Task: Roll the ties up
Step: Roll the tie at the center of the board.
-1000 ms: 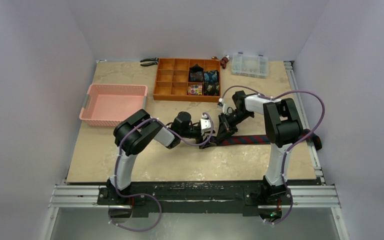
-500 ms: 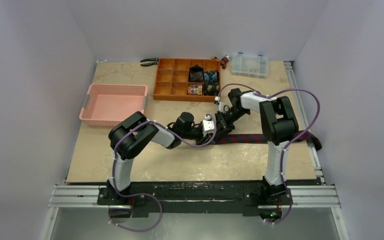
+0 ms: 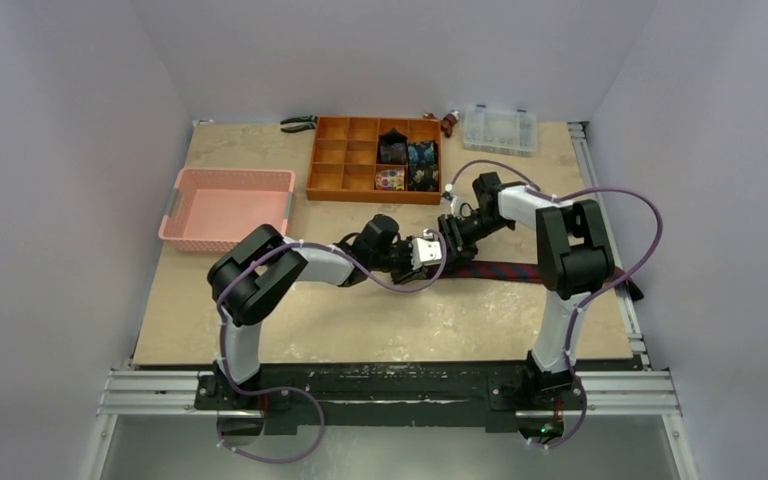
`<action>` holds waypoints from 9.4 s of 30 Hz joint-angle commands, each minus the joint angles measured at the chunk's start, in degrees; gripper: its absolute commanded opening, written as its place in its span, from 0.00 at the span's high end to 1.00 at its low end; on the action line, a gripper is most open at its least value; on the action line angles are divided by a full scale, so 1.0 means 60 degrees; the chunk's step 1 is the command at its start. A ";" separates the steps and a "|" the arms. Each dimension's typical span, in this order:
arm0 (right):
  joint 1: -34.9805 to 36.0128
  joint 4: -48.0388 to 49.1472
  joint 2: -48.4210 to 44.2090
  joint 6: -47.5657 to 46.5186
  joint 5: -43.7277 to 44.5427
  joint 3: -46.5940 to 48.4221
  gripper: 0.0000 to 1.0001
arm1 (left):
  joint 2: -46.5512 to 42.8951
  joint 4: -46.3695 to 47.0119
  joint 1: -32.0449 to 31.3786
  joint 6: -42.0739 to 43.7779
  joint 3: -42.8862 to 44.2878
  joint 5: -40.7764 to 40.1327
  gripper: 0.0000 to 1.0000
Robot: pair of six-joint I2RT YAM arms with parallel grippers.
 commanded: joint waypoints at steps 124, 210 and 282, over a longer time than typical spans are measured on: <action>0.0382 -0.1045 0.2331 -0.1951 -0.0094 0.1558 1.00 | 0.1401 -0.0553 0.0172 0.1105 -0.0137 0.0827 0.57; 0.0047 -0.0831 0.2835 -0.2639 -0.0522 0.1602 1.00 | 0.1026 0.0310 0.0121 0.0010 -0.0093 0.1000 0.19; -0.0197 -0.0918 -0.1423 -0.4730 0.1632 0.1286 0.42 | -0.0582 -0.2280 0.0712 0.0045 -0.0428 0.1852 1.00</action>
